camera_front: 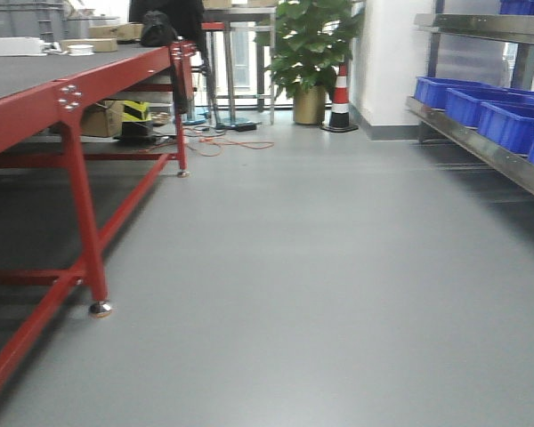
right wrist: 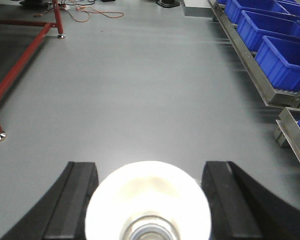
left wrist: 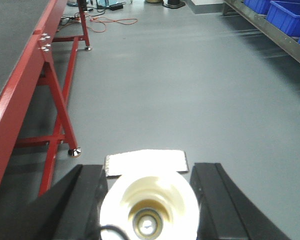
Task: Place valve from conveyor to right shelf box
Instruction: 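Hold both valves while the base drives to the blue-bin shelf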
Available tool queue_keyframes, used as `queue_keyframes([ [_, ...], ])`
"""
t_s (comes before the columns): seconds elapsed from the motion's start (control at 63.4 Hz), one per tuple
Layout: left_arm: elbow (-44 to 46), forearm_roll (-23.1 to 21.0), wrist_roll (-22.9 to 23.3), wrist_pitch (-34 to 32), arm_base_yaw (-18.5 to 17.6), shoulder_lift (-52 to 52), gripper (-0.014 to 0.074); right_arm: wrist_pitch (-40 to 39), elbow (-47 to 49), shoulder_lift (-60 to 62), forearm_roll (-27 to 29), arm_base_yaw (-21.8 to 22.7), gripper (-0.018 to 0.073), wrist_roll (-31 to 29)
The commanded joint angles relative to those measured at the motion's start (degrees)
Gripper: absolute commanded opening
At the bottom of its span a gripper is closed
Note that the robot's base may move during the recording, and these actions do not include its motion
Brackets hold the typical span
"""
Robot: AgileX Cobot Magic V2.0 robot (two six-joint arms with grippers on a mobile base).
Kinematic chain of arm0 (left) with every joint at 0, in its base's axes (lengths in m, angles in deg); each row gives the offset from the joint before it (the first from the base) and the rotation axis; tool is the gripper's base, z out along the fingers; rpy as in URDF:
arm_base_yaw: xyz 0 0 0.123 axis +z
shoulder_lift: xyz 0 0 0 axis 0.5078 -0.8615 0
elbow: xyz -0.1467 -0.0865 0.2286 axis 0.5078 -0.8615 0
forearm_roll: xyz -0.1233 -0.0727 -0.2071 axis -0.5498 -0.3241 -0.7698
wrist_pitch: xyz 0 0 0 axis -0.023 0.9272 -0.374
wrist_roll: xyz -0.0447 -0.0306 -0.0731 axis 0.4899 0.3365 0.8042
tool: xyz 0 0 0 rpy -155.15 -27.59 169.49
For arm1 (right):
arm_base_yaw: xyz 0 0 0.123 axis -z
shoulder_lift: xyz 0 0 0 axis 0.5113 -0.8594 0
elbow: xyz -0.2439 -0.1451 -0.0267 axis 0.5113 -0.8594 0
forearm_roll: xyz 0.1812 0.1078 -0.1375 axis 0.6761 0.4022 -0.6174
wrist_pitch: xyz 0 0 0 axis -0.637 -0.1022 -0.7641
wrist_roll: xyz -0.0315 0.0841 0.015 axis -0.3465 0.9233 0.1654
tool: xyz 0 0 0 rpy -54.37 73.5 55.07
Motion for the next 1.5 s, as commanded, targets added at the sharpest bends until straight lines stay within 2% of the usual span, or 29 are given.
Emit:
queue_keyframes([
  [0.0,0.7,-0.5,0.2,-3.1,-0.4,0.5,-0.0111,-4.5,0.8,0.6,-0.3,0.0,-0.0154,-0.3],
  [1.484,0.7,-0.5,0.2,-3.1,-0.4,0.5,-0.0111,-5.3,0.8,0.6,-0.3,0.0,-0.0154,-0.3],
])
